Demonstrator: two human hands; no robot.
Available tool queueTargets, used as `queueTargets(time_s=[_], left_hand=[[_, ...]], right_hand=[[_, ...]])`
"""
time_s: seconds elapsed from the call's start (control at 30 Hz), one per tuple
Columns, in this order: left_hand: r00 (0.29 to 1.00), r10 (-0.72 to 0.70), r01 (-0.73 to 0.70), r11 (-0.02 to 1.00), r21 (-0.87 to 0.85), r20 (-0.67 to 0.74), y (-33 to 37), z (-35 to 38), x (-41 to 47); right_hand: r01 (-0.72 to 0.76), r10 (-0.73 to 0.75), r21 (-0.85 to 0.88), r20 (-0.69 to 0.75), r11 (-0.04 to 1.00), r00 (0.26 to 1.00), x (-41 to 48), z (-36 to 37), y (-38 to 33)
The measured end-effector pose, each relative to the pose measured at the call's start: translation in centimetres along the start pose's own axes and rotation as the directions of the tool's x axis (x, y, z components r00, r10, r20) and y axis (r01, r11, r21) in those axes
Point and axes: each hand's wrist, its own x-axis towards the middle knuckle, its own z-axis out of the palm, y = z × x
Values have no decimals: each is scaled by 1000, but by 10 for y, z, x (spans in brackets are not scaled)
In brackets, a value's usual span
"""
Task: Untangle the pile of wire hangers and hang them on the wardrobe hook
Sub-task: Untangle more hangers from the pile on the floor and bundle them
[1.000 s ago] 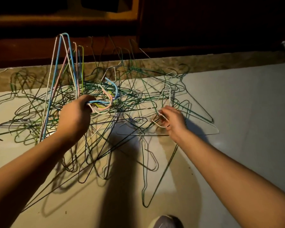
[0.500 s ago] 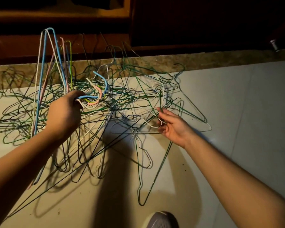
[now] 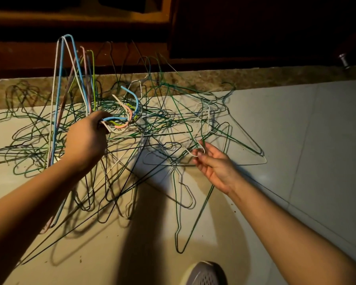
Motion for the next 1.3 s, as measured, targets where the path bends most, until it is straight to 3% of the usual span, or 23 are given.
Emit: queueTargets(time_s=[0.33,0.43,0.6,0.7,0.93,1.0,1.17,1.23,1.3], left_hand=[[1000,18,-19,999,41,14,4,2,-6],[999,18,-19,999,29,31,4,2,-8],[999,6,-6,1000,13,40,5,4,-11],[999,10,-11,999,36,47,6,5,-13],[997,5,-5,1000,1,73,4,4,-15],[998,-5,5,1000,2,63,5,3,-15],[998,-16,16,1000,-4,63,9,0,-18],[998,-21,21,1000,0,66,8,0,-18],[997,-34,35,999,-4,64,6,1,-18]], right_hand=[[35,5,149,-259,988,966,12,7,11],[45,-62,-50,-411,998,910,21,7,17],[-76,-192,-383,-614,921,766,31,0,25],[-163,-283,-567,-615,808,736,35,0,22],[-256,-296,-737,-527,625,796,51,-1,13],[-239,-283,-722,-521,649,805,56,-1,12],[-218,-126,-482,-586,849,801,67,-8,9],[-204,-138,-488,-577,849,805,67,-4,11],[-161,-236,-599,-528,785,816,69,1,14]])
